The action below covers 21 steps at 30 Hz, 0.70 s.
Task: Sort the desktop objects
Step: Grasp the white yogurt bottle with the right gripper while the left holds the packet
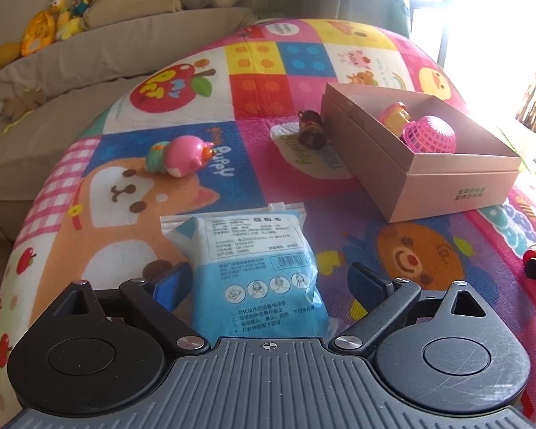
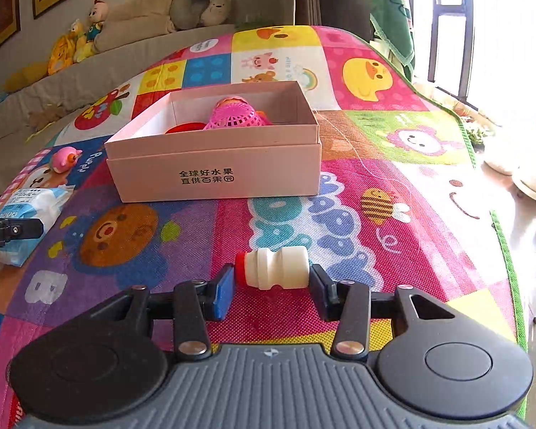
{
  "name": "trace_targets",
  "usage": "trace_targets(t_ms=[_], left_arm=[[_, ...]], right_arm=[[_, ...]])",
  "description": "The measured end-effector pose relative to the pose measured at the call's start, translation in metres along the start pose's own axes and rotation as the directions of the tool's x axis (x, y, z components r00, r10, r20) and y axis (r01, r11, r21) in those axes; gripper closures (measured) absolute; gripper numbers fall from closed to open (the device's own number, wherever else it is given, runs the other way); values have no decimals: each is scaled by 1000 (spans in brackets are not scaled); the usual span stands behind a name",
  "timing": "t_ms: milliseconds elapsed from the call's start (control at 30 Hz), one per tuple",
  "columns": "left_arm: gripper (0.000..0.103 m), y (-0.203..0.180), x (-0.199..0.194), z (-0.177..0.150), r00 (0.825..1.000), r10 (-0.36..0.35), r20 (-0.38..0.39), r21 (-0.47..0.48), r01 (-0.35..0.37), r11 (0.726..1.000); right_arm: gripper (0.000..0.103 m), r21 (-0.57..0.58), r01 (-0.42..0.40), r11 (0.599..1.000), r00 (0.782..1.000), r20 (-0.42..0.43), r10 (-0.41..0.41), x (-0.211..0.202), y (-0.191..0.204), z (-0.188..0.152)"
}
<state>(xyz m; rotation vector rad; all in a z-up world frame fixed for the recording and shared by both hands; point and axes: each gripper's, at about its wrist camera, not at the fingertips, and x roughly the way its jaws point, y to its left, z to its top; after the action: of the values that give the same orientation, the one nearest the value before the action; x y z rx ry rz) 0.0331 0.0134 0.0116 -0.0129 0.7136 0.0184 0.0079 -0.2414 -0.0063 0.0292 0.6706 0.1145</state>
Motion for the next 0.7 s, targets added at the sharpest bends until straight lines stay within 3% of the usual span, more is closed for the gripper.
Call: trace_targets(t_ms=[133,200,300,567,700], left_arm=[[14,-11,3,-1,1000,1,2,31,-1,1000],[29,-15,3,-5,1000,-10,-1,51,10,999],[38,-17,-1,-8,999,-32,1,57,32,998],[38,-31,-31,-31,986,-164,-42,144,168,975],[28,-36,-42,-40,977,-205,-56,162,212,964]], right_arm=[[40,29,-22,999,1000,-4,22,2,-4,1],[37,42,-24,999,1000,-3,24,2,-5,1],[34,38,-18,999,1000,-1,18,2,-3,1],[33,12,-4,1000,1000,-10,4,3,2,1],[32,-2,1,1000,1000,-17,-1,4,4,1]])
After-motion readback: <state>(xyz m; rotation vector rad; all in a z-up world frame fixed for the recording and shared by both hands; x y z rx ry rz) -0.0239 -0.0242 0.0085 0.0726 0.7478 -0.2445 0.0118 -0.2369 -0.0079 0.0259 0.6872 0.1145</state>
